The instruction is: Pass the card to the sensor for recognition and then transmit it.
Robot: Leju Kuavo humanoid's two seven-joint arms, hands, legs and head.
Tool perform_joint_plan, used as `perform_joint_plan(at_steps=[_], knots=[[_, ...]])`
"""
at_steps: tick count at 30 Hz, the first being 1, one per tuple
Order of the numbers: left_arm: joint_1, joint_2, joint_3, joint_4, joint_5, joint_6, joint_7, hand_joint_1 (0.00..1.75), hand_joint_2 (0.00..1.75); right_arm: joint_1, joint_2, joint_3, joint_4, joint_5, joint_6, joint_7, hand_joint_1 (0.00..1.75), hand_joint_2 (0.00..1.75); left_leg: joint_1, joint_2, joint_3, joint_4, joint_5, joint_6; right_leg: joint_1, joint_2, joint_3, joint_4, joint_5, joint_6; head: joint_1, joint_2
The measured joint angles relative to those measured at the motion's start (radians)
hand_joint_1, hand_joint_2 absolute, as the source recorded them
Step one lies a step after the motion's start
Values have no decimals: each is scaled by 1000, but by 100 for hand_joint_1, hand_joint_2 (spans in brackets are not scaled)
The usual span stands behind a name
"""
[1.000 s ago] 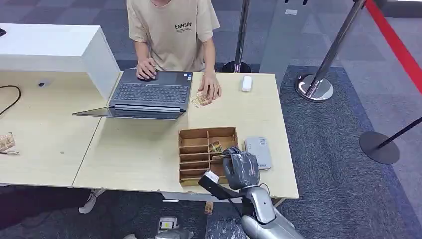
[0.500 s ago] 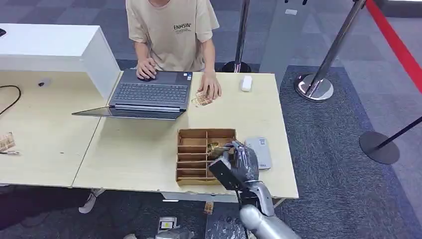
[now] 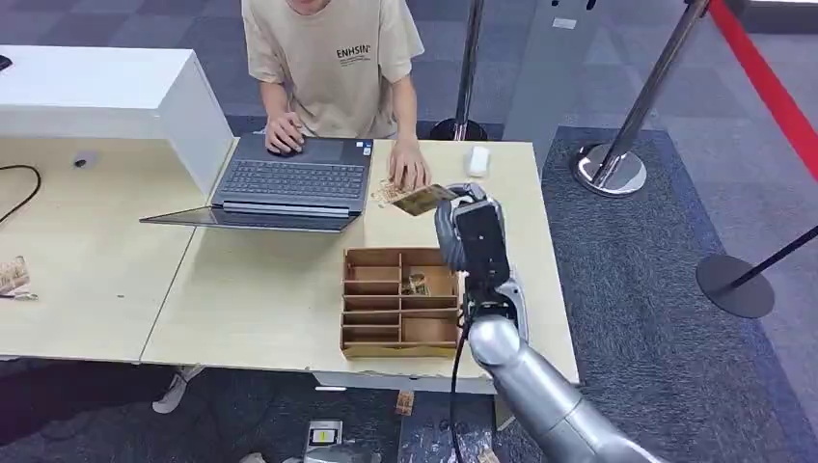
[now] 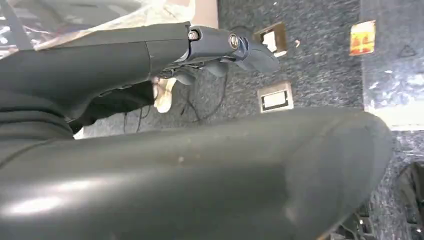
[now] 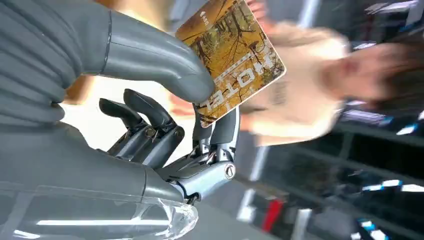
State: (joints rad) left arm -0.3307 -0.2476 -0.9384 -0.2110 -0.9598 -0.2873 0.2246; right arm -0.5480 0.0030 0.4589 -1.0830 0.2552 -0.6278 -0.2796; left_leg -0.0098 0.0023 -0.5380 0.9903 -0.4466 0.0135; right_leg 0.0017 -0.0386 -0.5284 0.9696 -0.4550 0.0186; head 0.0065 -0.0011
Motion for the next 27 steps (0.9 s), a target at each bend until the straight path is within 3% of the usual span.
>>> perform_joint_plan(at_steps=[4,7,12,15,19,23,24,25,27], knots=[[-1,3,-11,0,-15,1,-64,0,0,-162,-8,2,22,78,43,35,175,175,0,0,-1,0,0,0,0,0,0,0,0,0,0,0],[-1,6,-19,0,-22,3,-96,0,0,-298,-8,17,121,204,58,97,175,175,0,-1,-1,0,0,0,0,-1,0,0,0,0,0,0],[0,12,-32,0,-29,9,-115,0,0,-458,7,103,332,497,74,292,175,175,0,-4,-2,0,0,0,0,-3,0,0,0,0,0,0],[1,12,-35,0,-27,10,-117,0,0,-504,16,169,429,661,125,410,175,175,0,-4,-3,0,0,0,0,-3,-1,0,0,0,0,0],[2,12,-35,0,-26,14,-122,0,0,-542,25,270,520,839,193,460,175,175,0,-4,-4,0,0,0,0,-3,-2,0,0,0,0,0],[3,12,-35,0,-26,17,-124,0,0,-561,35,345,581,869,214,472,175,175,0,-3,-4,0,0,0,0,-3,-3,0,0,0,0,0],[2,12,-35,0,-27,16,-123,0,0,-562,36,357,592,872,212,472,124,175,0,-3,-4,0,0,0,0,-3,-3,0,0,0,0,0],[2,12,-35,0,-28,12,-122,0,0,-562,39,367,599,871,208,470,0,175,0,-3,-4,0,0,0,0,-3,-3,0,0,0,0,0],[2,12,-35,0,-34,7,-116,0,0,-562,45,377,615,857,198,465,0,175,0,-3,-4,0,0,0,0,-3,-3,0,0,0,0,0]])
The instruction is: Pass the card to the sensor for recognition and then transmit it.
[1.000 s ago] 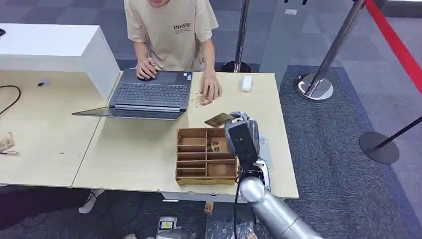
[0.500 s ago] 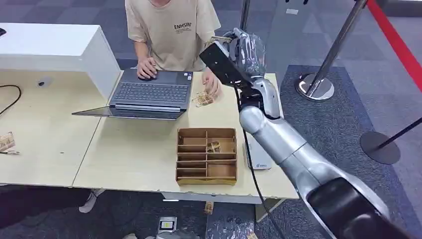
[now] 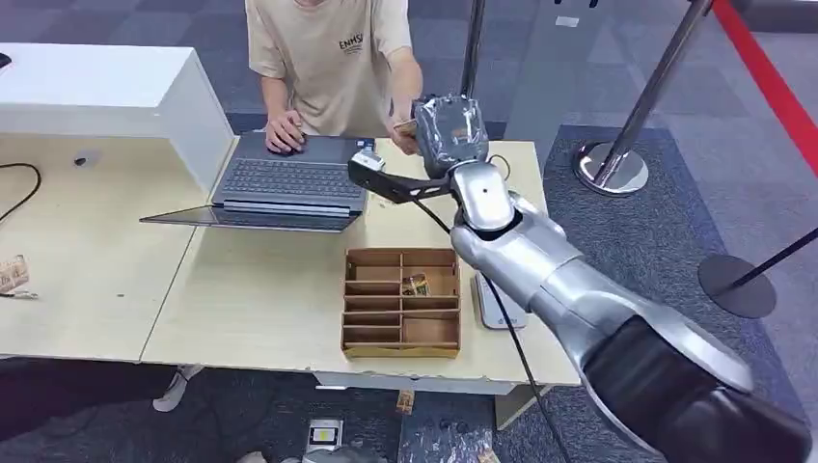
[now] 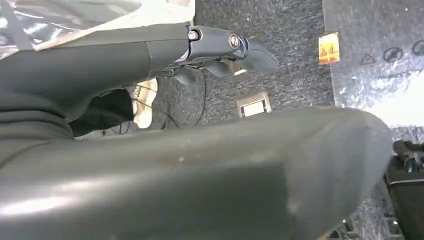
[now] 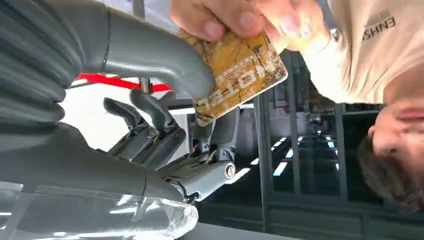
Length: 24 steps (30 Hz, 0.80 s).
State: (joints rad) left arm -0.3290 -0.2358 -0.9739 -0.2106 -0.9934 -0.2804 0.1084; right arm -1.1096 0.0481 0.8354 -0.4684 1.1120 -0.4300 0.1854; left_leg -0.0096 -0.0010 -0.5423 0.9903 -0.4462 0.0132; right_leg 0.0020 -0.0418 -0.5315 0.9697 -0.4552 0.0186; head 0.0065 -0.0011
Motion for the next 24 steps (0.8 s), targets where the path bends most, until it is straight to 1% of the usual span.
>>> perform_joint_plan(at_steps=[2,3,5,6,8,11,12,14,16,17,18,20,21,23,24], knots=[[0,0,0,0,-2,-6,3,0,0,0,3,5,10,-19,-20,-9,0,175,0,0,0,0,0,0,0,0,0,0,0,0,0,0],[0,0,0,0,-3,-6,3,0,0,0,5,7,14,-27,-29,-15,0,0,0,0,0,0,0,0,0,0,0,0,0,0,0,0],[0,0,0,0,-4,-6,3,0,0,0,7,12,24,-54,-48,-30,0,0,0,1,0,0,0,0,0,0,0,0,0,0,0,0],[0,0,-1,0,-4,-7,3,0,0,0,7,11,27,-82,-61,-49,0,0,0,1,0,0,0,0,0,0,0,0,0,0,0,0],[0,0,0,0,-3,-6,6,0,0,2,9,-4,31,-173,-96,-108,0,0,0,1,0,0,0,0,0,0,0,0,0,0,0,0],[0,0,0,0,-2,-7,12,0,0,5,13,-41,33,-269,-126,-166,0,0,0,1,0,0,0,0,0,0,0,0,0,0,0,0],[0,0,0,0,-1,-7,21,0,0,10,14,-58,32,-330,-135,-203,0,0,0,1,0,0,0,0,0,0,0,0,0,0,0,0],[-1,-1,0,0,-1,-11,35,0,0,34,19,-111,23,-501,-153,-310,0,0,0,1,0,0,0,0,0,0,0,0,0,0,0,0],[-3,-2,0,0,-2,-10,47,0,0,75,27,-171,3,-655,-137,-403,0,0,0,1,0,0,0,0,0,0,0,0,0,0,0,0],[-4,-3,0,0,-2,-10,51,0,0,99,29,-199,-9,-714,-132,-437,0,0,0,1,0,0,0,0,0,0,0,0,0,0,0,0],[-5,-4,0,0,-3,-8,58,0,0,125,34,-227,-27,-794,-117,-476,0,0,0,1,0,0,0,0,0,0,0,0,0,0,0,0],[-5,-4,0,0,-1,-2,71,0,0,187,40,-270,-68,-910,-88,-534,0,0,0,1,0,0,0,0,0,0,0,0,0,0,0,0],[-5,-5,0,0,1,5,79,0,0,223,43,-293,-99,-972,-74,-557,0,0,0,1,0,0,0,0,0,0,0,0,0,0,0,0],[-5,-5,0,0,5,18,91,0,0,306,45,-328,-172,-1086,-54,-575,0,0,0,0,0,0,0,0,0,0,0,0,-1,0,0,0],[-5,-5,0,0,10,27,103,0,0,355,46,-344,-215,-1153,-29,-584,0,0,0,0,0,0,0,0,0,0,0,0,-1,0,0,0]])
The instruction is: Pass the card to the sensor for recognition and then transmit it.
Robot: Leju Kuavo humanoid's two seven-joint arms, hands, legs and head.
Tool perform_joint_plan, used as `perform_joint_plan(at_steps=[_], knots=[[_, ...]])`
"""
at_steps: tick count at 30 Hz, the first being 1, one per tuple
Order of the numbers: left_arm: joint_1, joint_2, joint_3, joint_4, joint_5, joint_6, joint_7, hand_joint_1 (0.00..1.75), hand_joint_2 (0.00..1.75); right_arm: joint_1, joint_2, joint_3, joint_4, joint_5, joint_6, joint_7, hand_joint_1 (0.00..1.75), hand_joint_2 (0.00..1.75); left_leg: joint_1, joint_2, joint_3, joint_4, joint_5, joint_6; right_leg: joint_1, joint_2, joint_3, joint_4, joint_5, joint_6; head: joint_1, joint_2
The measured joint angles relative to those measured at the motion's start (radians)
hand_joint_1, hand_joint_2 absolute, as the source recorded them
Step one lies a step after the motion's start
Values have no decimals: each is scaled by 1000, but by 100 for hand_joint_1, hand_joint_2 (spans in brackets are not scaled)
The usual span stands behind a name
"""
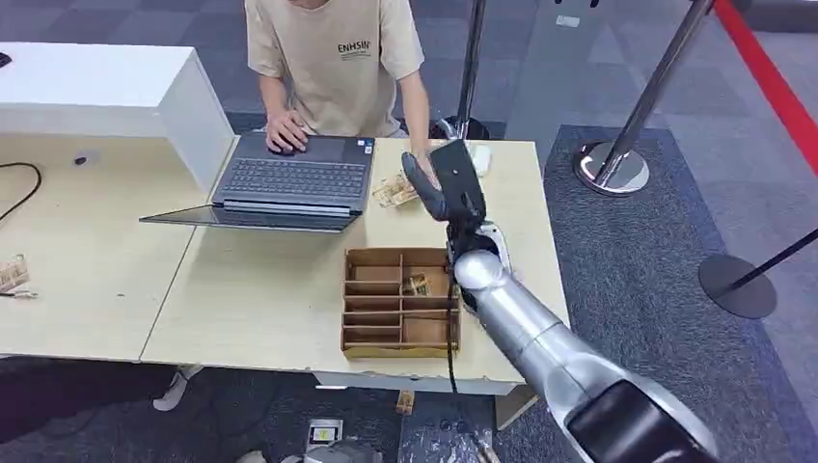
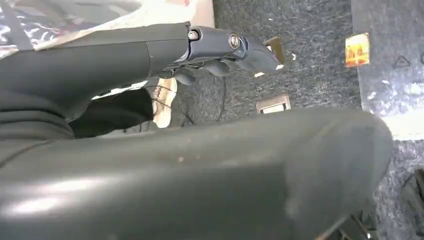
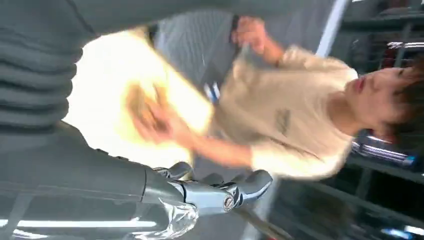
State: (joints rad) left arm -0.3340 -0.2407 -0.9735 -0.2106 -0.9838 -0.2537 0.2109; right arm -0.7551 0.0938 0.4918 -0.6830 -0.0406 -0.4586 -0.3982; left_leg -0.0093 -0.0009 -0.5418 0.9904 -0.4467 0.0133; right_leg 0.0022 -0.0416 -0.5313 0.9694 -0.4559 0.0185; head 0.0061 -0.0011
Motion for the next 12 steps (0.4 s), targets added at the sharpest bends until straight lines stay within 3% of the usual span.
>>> perform_joint_plan(at_steps=[5,12], knots=[[-1,-1,1,0,2,11,42,0,0,185,-15,-44,-192,-210,62,-6,0,0,0,1,0,0,-1,0,0,0,-1,0,0,0,0,0],[-6,-10,1,0,3,7,64,0,0,276,-36,-71,-338,-328,122,-30,0,0,0,1,0,0,0,0,0,2,-1,0,0,0,0,0]])
